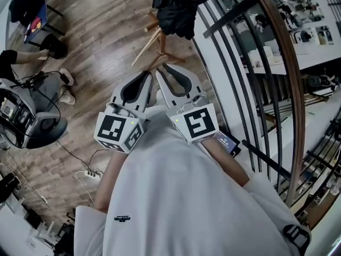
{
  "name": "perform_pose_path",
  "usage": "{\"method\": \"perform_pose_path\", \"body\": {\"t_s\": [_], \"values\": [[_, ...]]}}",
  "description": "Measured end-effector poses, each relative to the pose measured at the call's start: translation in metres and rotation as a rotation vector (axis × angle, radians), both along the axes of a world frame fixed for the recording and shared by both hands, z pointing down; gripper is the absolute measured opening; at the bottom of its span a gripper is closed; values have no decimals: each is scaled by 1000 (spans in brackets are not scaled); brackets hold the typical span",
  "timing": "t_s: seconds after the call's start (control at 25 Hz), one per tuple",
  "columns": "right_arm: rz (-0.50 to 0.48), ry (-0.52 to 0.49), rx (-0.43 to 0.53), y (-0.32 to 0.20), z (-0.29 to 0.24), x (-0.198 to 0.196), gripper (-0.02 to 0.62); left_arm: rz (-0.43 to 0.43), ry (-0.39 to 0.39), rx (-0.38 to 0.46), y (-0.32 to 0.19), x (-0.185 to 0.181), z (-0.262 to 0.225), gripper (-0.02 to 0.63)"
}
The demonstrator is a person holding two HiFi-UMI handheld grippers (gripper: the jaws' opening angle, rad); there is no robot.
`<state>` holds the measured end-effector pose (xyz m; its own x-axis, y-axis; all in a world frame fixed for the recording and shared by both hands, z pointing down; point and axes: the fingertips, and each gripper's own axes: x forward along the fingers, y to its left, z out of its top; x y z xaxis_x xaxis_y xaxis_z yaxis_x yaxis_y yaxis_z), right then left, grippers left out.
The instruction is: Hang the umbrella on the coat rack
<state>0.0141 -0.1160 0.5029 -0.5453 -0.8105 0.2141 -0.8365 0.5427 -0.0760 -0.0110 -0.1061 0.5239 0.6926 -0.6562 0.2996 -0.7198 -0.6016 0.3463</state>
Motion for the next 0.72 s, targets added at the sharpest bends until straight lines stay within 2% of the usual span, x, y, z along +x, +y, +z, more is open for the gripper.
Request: {"method": "perform_pose_path", "body": {"t_s": [0.08,0.2,0.4,0.72], "values": [[11,-17,-20,3,-3,1,81,-1,3,-2,1,-1,-2,43],[11,-23,6,6,-7,0,61,3,4,-6,2,1,-2,43],[20,-38,-87,13,11,8,57,-4,12,-14,4,0,0,43],[16,-50,-131,13,20,11,57,-28,14,-34,7,-6,4,43]]}}
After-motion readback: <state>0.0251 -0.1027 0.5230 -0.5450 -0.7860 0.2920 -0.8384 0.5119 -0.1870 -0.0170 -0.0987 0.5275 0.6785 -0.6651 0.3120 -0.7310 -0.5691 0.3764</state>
